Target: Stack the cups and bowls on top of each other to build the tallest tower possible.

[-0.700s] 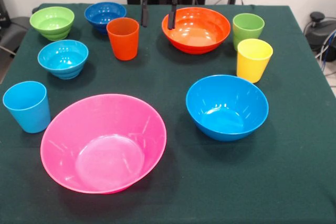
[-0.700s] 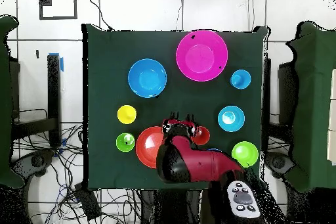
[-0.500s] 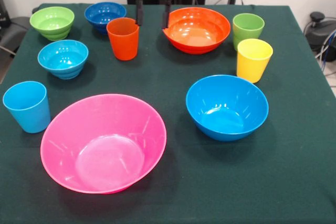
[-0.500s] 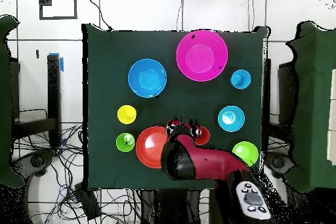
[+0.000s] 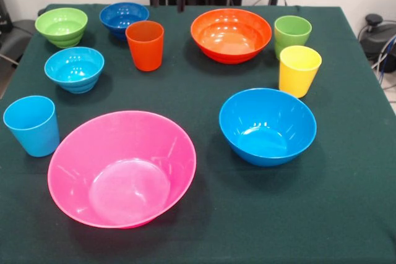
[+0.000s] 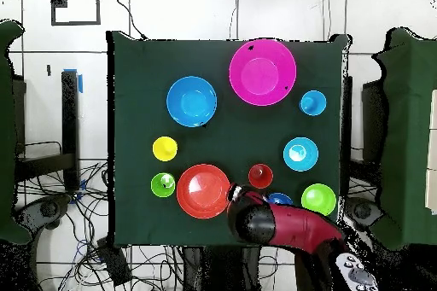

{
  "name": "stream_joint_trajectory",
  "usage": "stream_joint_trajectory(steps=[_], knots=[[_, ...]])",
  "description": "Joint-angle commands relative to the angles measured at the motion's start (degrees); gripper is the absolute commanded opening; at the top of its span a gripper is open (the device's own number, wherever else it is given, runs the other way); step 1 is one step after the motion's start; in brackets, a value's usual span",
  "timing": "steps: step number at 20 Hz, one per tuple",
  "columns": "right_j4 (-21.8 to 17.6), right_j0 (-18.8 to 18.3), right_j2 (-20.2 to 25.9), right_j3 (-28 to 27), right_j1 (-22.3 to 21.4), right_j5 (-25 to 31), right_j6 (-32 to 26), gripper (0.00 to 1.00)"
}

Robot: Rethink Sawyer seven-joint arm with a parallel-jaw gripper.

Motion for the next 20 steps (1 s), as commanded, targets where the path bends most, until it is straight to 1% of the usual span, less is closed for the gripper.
stream_joint_trajectory(steps=[1,2,4,7,10,13,15,20], knots=[[-0.2,2.2,4.6,9.2,0.7,-3.6,8.0,1.00],[-0.6,3.0,3.8,9.1,0.9,-4.6,8.3,1.00],[-1.9,7.7,-0.9,8.3,0.3,-7.3,9.0,1.00],[-1.4,12.0,-4.7,8.1,0.7,-10.4,10.0,1.00],[-0.7,14.6,-6.7,8.0,2.9,-14.8,10.6,1.00],[-0.6,14.4,-6.4,7.1,8.6,-21.7,11.2,1.00],[-0.2,15.2,-7.1,6.3,12.0,-25.4,11.6,1.00],[0.1,15.4,-7.5,4.6,17.8,-31.4,11.7,1.00]])
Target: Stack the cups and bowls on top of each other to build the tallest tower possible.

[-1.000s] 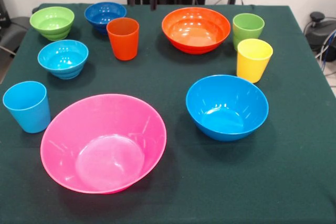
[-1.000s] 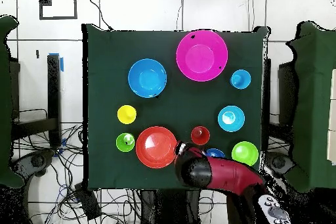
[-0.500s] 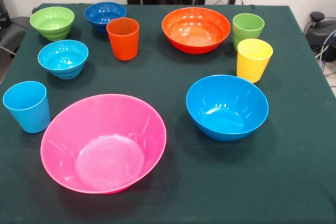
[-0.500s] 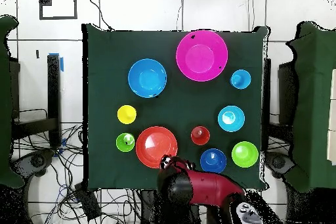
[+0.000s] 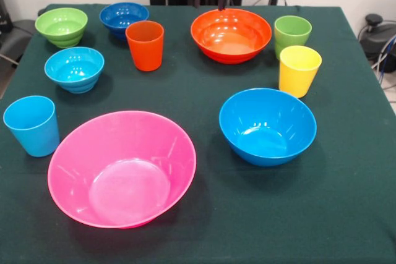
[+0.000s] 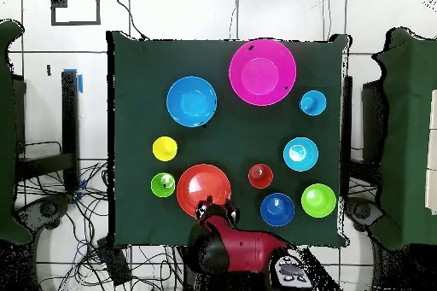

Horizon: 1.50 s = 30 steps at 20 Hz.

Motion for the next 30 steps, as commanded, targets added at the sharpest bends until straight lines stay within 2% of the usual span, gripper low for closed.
stream_joint_trajectory(steps=[1,7,18,22,30], knots=[[0.0,0.5,0.8,-2.3,12.7,-9.4,11.1,1.00],[0.8,0.5,1.3,-4.6,17.0,-12.7,10.6,1.00],[-0.1,-1.4,3.0,-6.4,18.4,-12.4,9.6,1.00],[-0.5,-2.1,3.5,-6.3,17.9,-11.5,9.1,1.00],[-2.3,-4.9,5.1,-3.8,14.4,-7.9,8.2,1.00]])
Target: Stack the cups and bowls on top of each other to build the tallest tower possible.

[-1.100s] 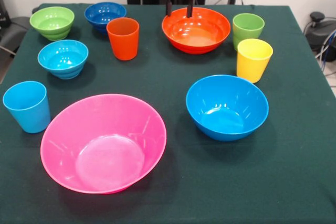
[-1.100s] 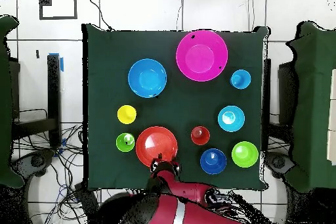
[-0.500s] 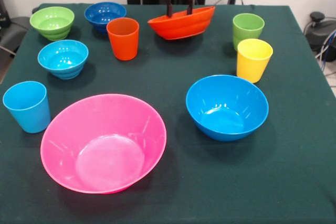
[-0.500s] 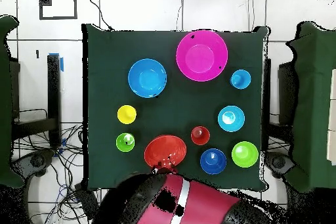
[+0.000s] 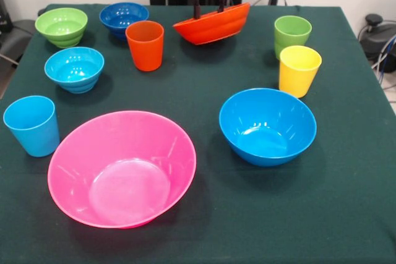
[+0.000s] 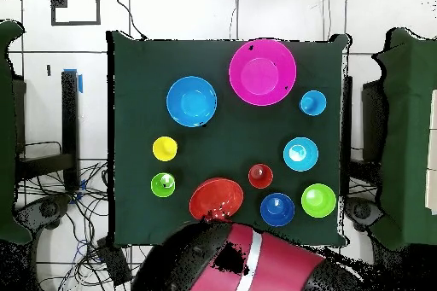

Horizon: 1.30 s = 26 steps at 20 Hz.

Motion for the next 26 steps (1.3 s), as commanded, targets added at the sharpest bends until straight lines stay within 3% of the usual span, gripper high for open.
stream_joint_trajectory(steps=[1,4,10,26], knots=[[-2.4,-2.7,7.0,-3.4,-1.4,3.5,7.4,1.00],[-3.6,-4.1,7.4,-3.2,-1.8,4.3,6.8,1.00],[-3.1,-2.9,6.1,-4.7,1.4,1.0,7.4,1.00],[-3.7,-6.7,9.8,0.2,-9.0,11.7,5.6,1.00]])
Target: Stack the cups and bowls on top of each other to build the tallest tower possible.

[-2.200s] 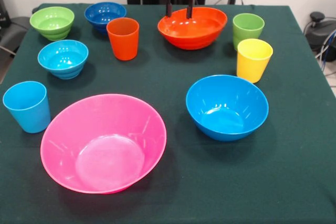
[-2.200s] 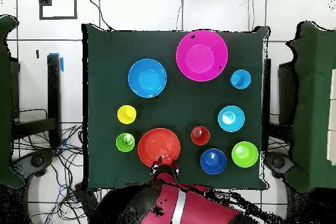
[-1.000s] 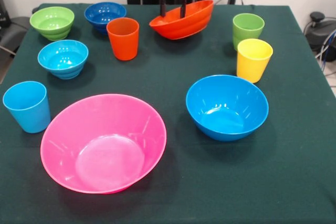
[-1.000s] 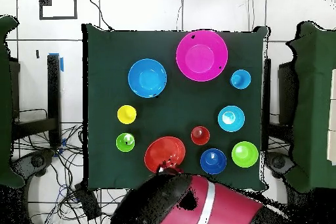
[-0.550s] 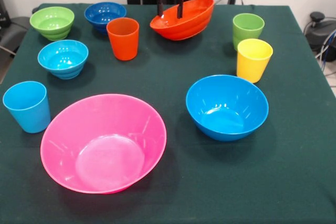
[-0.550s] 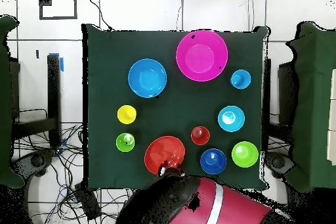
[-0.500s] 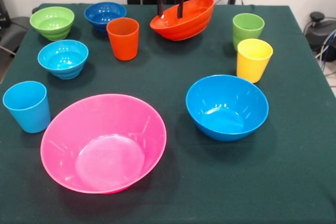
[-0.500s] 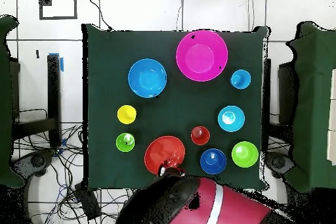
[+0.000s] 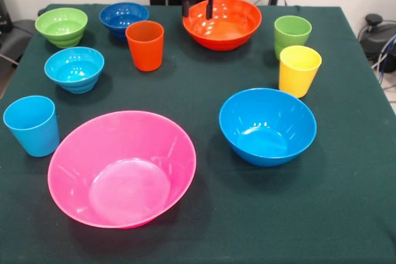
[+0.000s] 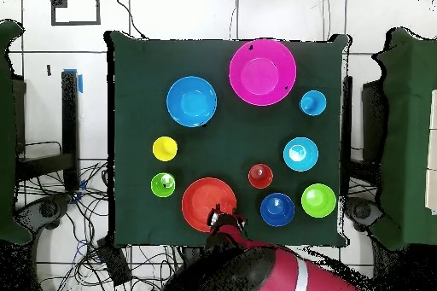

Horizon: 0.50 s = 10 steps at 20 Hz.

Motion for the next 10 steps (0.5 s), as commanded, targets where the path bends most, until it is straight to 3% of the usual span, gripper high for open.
stream_joint_trajectory(steps=[1,4,10], knots=[[-1.2,-1.4,7.9,-0.2,-4.3,10.5,5.4,1.00],[-1.3,-2.1,8.6,0.0,-5.4,11.8,5.1,1.00],[-1.9,-1.4,7.6,-1.1,-3.1,9.7,5.5,1.00]])
